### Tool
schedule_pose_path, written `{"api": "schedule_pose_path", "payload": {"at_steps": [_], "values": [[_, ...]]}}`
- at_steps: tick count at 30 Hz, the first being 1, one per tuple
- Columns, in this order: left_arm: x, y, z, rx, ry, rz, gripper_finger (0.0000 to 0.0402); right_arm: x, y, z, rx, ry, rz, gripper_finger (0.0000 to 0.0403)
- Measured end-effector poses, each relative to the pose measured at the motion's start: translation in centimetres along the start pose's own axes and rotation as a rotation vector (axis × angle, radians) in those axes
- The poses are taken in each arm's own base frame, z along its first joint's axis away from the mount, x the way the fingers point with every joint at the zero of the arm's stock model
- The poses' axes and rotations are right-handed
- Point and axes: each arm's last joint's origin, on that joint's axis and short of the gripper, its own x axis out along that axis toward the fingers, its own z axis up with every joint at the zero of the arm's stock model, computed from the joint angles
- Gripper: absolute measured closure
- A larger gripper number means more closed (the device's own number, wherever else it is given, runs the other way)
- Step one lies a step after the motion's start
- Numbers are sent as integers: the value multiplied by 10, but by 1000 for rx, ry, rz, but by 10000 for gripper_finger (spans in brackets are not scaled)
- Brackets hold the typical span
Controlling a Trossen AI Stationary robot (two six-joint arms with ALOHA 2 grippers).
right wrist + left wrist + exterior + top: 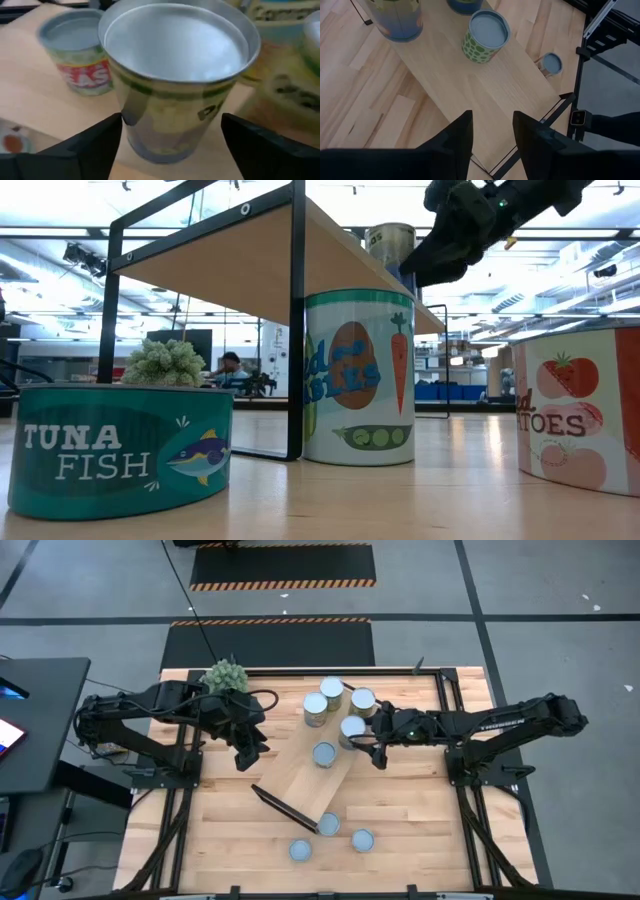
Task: Pick and place cans onto a shelf
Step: Put the canned peas on the shelf
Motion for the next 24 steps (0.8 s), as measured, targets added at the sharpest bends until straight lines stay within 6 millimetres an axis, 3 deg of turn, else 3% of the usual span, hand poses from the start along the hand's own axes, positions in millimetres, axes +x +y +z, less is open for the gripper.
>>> {"api": "schedule_pose_path", "payload": {"at_steps": [17,24], "values": [[0,0,0,19,1,0,255,-34,24,33,38,143,-25,45],[0,0,0,39,1,0,255,-32,23,34,69,148,-56,46]]}}
